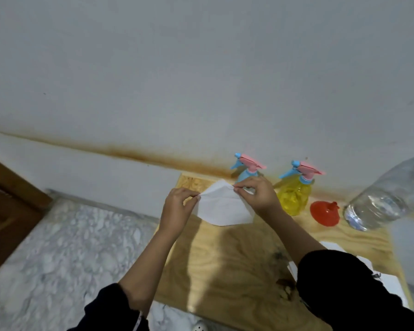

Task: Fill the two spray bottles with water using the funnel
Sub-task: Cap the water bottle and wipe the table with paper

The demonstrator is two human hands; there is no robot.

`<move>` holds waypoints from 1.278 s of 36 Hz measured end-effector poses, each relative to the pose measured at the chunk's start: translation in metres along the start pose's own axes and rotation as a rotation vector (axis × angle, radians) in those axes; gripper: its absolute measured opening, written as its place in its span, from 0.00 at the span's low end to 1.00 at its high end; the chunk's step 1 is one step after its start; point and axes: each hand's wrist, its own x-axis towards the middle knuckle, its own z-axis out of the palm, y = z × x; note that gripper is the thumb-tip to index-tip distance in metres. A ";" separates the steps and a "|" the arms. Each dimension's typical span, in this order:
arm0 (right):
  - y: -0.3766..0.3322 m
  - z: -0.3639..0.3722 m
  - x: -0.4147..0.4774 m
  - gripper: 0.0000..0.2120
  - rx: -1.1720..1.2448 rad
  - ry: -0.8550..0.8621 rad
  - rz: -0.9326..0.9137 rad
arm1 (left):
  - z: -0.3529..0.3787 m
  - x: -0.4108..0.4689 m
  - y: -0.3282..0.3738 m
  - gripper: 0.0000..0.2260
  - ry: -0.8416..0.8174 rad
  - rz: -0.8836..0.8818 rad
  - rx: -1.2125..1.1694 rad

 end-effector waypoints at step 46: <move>0.026 0.149 -0.036 0.20 -0.145 -0.110 0.361 | 0.039 -0.034 -0.121 0.09 -0.083 -0.162 0.082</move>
